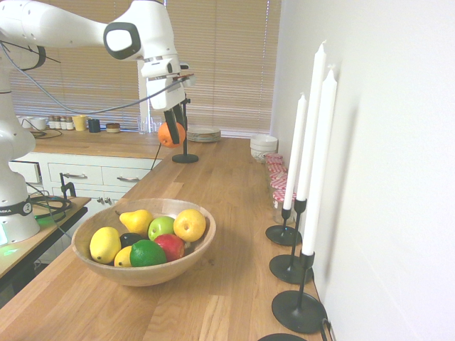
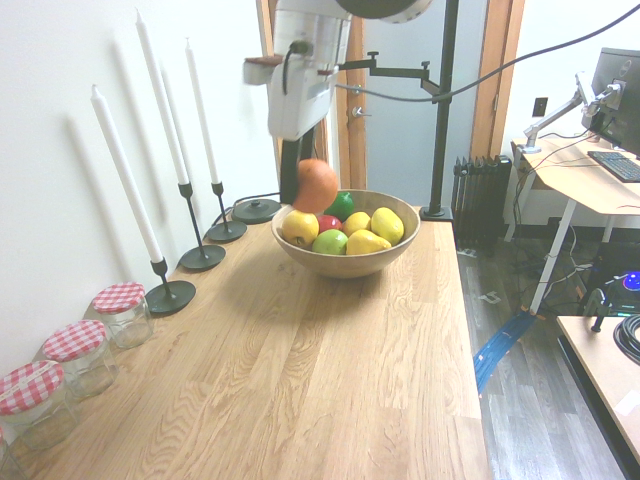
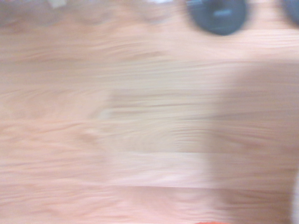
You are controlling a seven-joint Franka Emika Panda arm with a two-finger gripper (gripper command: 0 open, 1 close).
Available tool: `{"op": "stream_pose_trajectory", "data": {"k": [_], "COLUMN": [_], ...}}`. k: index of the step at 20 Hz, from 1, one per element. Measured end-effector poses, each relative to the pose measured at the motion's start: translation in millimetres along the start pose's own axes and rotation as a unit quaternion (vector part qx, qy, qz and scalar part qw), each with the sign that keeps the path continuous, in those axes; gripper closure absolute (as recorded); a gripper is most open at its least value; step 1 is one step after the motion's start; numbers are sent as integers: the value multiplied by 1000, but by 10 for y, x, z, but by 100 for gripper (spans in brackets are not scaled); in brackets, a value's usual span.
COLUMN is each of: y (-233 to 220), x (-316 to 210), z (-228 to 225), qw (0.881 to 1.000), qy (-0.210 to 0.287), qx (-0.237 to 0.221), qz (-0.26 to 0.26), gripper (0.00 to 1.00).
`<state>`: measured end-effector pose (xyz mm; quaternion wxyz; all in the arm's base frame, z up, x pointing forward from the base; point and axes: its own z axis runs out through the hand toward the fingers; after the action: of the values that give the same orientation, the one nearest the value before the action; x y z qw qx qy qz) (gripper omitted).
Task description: Take orange out of the basket
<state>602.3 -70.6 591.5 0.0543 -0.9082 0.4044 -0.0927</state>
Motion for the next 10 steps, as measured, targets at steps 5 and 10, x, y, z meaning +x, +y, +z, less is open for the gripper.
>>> {"op": "stream_pose_trajectory", "data": {"k": [5,10], "y": [-411,-385], "x": [-252,-141], "z": [507,1041], "qw": [999,998], "qy": [-18,-36], "qx": [-23,-46], "qz": [-18,-10], "gripper": [100,100]}}
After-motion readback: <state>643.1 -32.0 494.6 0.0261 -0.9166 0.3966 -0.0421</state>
